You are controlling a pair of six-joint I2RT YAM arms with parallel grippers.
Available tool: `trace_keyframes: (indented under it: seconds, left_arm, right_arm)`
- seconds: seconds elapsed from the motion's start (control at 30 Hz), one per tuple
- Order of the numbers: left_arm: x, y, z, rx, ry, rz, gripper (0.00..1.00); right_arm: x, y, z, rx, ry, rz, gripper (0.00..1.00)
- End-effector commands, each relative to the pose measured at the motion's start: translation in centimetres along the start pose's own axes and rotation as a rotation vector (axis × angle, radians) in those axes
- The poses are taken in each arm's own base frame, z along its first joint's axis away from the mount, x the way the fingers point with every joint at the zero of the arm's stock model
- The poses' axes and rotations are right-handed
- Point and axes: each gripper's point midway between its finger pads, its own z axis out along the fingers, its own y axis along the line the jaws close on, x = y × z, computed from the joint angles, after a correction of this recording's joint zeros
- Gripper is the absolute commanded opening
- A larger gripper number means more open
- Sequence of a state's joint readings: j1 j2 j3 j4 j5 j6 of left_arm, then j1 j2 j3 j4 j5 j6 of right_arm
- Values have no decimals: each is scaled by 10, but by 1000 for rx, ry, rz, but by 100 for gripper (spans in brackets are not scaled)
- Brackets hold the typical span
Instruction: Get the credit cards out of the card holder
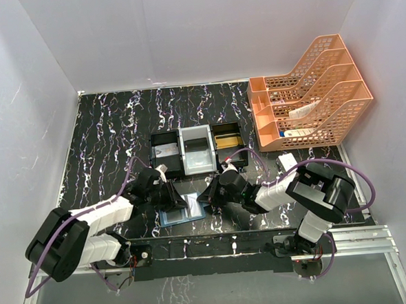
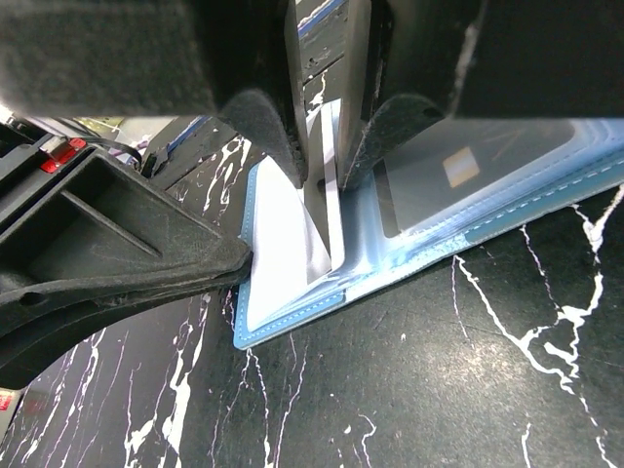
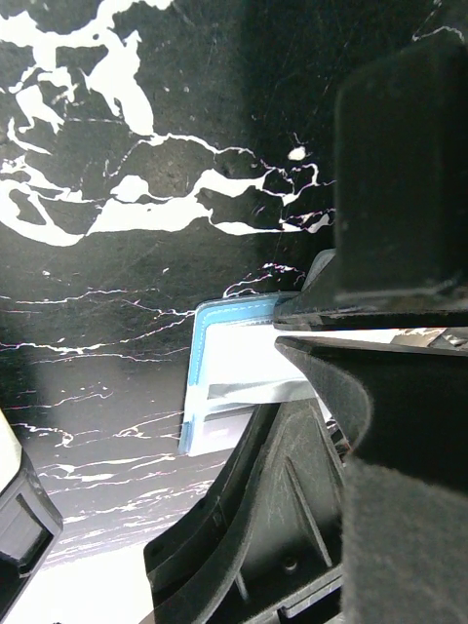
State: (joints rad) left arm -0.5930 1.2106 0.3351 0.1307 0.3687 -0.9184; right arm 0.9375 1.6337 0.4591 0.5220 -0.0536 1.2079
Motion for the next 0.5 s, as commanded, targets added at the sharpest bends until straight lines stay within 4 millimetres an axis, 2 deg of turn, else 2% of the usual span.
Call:
trace_keyframes:
  seconds: [0.0, 0.3, 0.47]
  left_arm:
    - [-18, -27, 0, 83, -42, 53, 17]
    - [-13, -28, 1, 118, -33, 49, 0]
    - [-14, -29, -2, 105, -26, 74, 0]
  right_arm:
    - [44, -78, -17, 259, 145, -30, 8]
    - [45, -76, -17, 254, 148, -32, 8]
    - [40, -77, -21, 267, 123, -27, 8]
